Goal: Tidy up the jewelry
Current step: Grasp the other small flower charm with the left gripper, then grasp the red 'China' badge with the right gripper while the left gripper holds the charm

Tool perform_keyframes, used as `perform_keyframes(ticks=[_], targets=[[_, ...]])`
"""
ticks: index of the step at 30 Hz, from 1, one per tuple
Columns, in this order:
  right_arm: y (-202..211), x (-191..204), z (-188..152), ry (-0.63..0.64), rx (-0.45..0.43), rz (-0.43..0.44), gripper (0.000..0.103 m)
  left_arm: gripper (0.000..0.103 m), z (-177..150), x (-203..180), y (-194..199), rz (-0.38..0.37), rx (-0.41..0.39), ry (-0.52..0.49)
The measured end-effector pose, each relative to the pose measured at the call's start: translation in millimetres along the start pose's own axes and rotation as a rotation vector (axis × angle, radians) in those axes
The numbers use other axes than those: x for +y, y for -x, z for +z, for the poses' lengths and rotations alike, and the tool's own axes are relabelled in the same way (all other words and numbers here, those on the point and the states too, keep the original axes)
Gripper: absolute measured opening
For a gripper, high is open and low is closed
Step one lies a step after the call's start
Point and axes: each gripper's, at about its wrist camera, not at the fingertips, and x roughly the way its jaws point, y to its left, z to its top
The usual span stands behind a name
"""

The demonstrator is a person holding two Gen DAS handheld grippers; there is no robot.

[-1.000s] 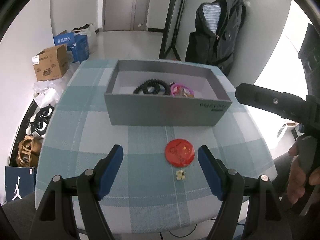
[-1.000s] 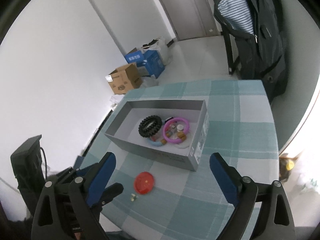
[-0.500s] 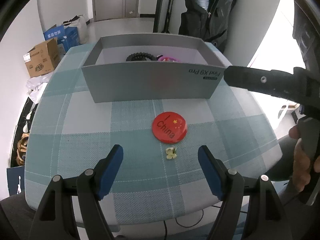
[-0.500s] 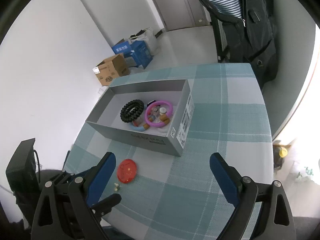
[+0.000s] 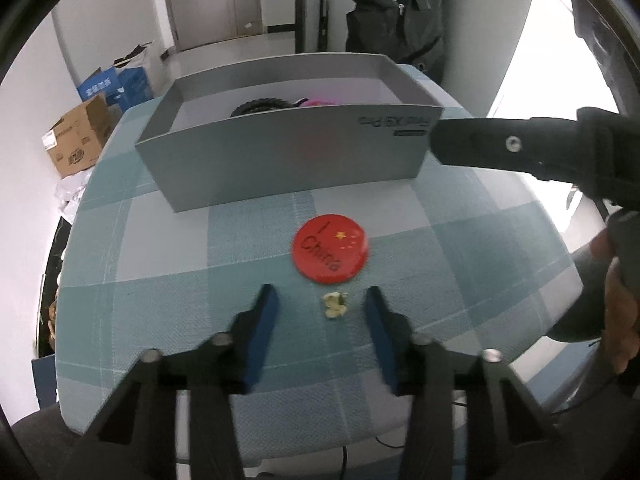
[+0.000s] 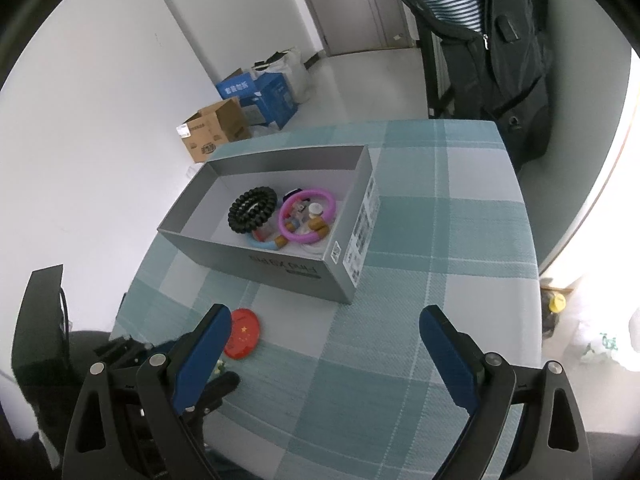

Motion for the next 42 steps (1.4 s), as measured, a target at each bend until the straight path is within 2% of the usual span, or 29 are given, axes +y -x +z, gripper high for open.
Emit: perform_keyframes(ticks=[3,6,8,11,16,18,22,30,36,42], targets=[[0,0,0,0.003,0.0,-0.007,0.095,0.007,0,-5,2,-0.03,0.006,-0.026],[0,-1,0,0.002,0.004,-0.019,0.095,0.007,-1,-11,3,-0.02,0.005,-0.066],[0,-2,-1,-0.004,0.011,-0.016,0.095,0.007,-2,-9,4,-0.063,0.013,-0.054],[2,-3,-1,0.001,0.004,-0.015,0.095,0.007,-3,-8,6,-0.08,0.01,-0.049],[2,-4,-1,-0.008,0.001,-0.003,0.095,0.007,1,-5,25,-0.114,-0.064,-0.04],[0,-5,0,-0.025,0.021,0.041,0.095,0.007,3,0,28,-0.105,-0.092,-0.031],[-4,-2,0,-0.042,0.055,0.141,0.095,0.007,6,25,41,-0.126,-0.15,0.07],[-22,32,-10,0.089,0.113,0.157,0.095,0.007,19,77,40,-0.135,-0.2,0.257],[-43,53,-15,0.179,0.146,0.115,0.094,0.007,18,98,34,-0.159,-0.198,0.345],[-57,77,-20,0.284,0.145,0.039,0.087,0.007,17,101,32,-0.168,-0.191,0.348]])
